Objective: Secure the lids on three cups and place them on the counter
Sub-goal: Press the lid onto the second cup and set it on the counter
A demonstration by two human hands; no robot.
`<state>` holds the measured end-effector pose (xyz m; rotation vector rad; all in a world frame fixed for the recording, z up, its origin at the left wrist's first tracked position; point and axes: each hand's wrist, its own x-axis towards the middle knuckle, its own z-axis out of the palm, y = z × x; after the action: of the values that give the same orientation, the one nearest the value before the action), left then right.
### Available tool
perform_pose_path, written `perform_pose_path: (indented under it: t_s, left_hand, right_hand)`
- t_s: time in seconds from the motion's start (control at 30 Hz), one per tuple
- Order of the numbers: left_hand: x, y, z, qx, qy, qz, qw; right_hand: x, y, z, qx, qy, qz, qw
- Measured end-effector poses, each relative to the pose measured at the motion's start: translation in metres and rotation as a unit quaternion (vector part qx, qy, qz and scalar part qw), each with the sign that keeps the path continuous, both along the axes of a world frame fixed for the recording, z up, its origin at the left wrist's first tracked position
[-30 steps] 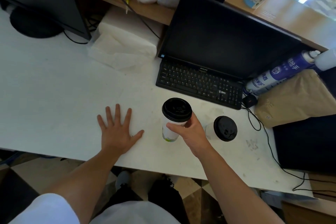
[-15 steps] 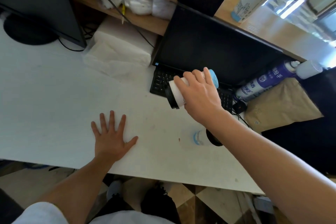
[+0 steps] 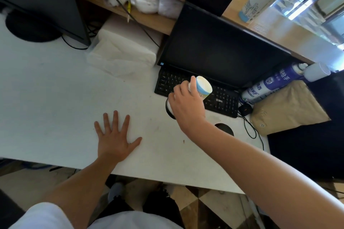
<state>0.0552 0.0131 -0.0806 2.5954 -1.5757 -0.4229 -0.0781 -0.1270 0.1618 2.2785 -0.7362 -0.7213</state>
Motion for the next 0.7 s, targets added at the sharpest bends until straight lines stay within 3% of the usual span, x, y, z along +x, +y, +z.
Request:
perform_pose_path:
  t_s: [0.23,0.4,0.5,0.6,0.7]
  left_hand:
    - [-0.001,0.000,0.003,0.006,-0.001,-0.001,1.000]
    - [0.000,0.000,0.002,0.001,0.001,-0.001,1.000]
    - [-0.001,0.000,0.001,0.004,0.000,-0.001,1.000]
    - [-0.001,-0.001,0.001,0.010,-0.002,0.000,1.000]
    - [0.000,0.000,0.001,0.010,-0.002,0.000,1.000]
  right_hand:
    - [-0.003,0.006,-0.012,-0.007,0.014,-0.005,1.000]
    - [-0.006,-0.012,0.000,0.034,-0.088,-0.085,0.992]
    - [-0.013,-0.024,0.013,0.092,-0.197,-0.141,0.966]
    - [-0.021,-0.036,0.019,0.196,-0.372,-0.221,0.880]
    - [-0.028,-0.039,0.022,0.352,-0.528,-0.267,0.725]
